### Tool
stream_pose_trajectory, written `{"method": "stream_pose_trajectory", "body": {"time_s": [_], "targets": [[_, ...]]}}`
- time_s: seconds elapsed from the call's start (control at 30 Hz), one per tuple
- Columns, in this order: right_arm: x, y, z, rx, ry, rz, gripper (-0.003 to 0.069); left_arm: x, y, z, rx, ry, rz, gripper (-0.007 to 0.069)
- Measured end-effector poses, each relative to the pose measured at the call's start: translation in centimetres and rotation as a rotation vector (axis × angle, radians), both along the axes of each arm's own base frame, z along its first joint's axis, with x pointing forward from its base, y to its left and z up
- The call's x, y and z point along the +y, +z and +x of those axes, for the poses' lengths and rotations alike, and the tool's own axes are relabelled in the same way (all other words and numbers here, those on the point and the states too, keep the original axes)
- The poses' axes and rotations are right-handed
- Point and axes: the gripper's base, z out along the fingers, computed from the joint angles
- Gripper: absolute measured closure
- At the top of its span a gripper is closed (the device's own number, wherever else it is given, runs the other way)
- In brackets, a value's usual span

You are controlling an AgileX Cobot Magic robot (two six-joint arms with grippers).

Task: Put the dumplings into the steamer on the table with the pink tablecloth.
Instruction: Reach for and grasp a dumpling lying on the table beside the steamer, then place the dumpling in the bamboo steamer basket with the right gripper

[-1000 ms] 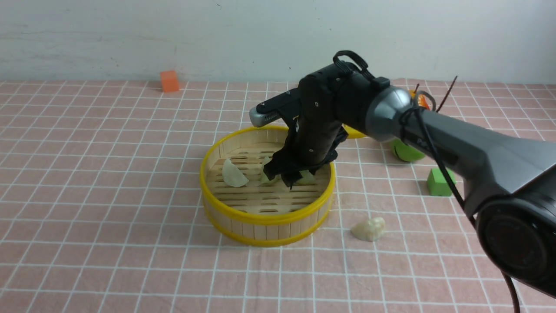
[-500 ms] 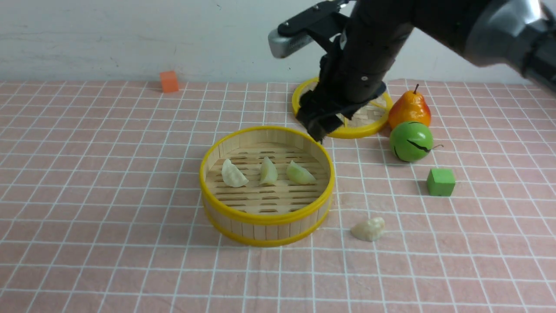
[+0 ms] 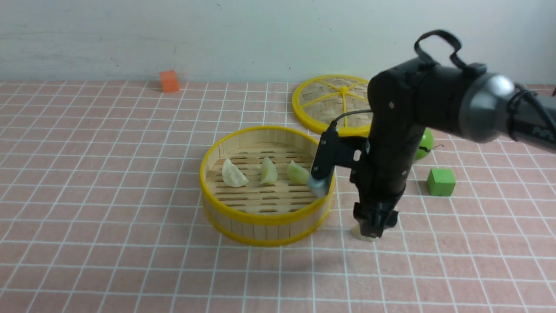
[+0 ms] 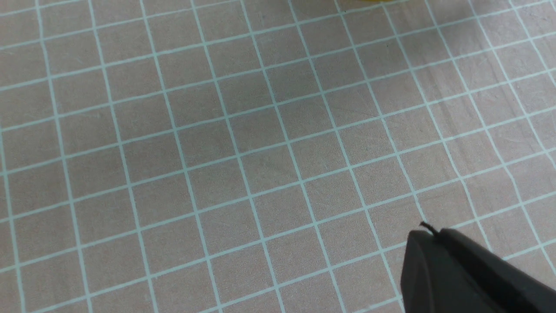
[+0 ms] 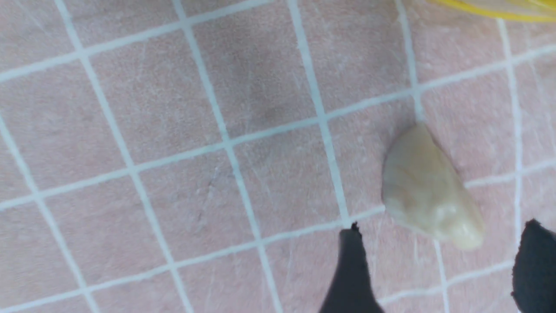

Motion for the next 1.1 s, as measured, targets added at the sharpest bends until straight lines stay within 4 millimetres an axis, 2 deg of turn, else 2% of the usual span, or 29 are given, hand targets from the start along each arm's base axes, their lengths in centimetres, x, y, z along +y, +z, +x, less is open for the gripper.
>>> {"method": "stream_pose_trajectory", "body": {"time_s": [0.2,0.27,0.37,0.4,0.43,0.6,0.8,0.9,0.93,1.1], "targets": [[0.4,-4.1,1.1,0.023,0.099,-0.047,0.0191,0.0,-0.1,0.0,0.002,0.000,0.001,0.0638],[0.4,-4.4,1.1,0.030,0.103,-0.059,0.0216,0.0,-0.1,0.0,0.002,0.000,0.001,0.0638],[0.1,-4.4,1.0,0.040,0.111,-0.087,0.0333,0.0,-0.1,0.0,0.002,0.000,0.001,0.0638],[0.1,-4.4,1.0,0.040,0.112,-0.088,0.0344,0.0,-0.1,0.0,0.002,0.000,0.001,0.0638],[0.0,-4.3,1.0,0.045,0.112,-0.095,0.0423,0.0,-0.1,0.0,0.002,0.000,0.001,0.0638],[-0.1,-4.2,0.9,0.058,0.095,-0.106,0.0438,0.0,-0.1,0.0,0.002,0.000,0.001,0.0638],[0.2,-2.0,1.6,0.052,0.013,-0.096,0.0438,0.0,-0.1,0.0,0.002,0.000,0.001,0.0638],[0.8,-0.2,2.0,0.045,-0.027,-0.050,0.0441,0.0,-0.1,0.0,0.002,0.000,0.001,0.0638],[1.5,1.4,2.4,0.026,-0.045,0.012,0.0449,0.0,-0.1,0.0,0.002,0.000,0.001,0.0638],[4.9,5.6,2.2,-0.023,-0.030,0.218,0.0463,0.0,-0.1,0.0,0.003,0.000,0.002,0.0638]]}}
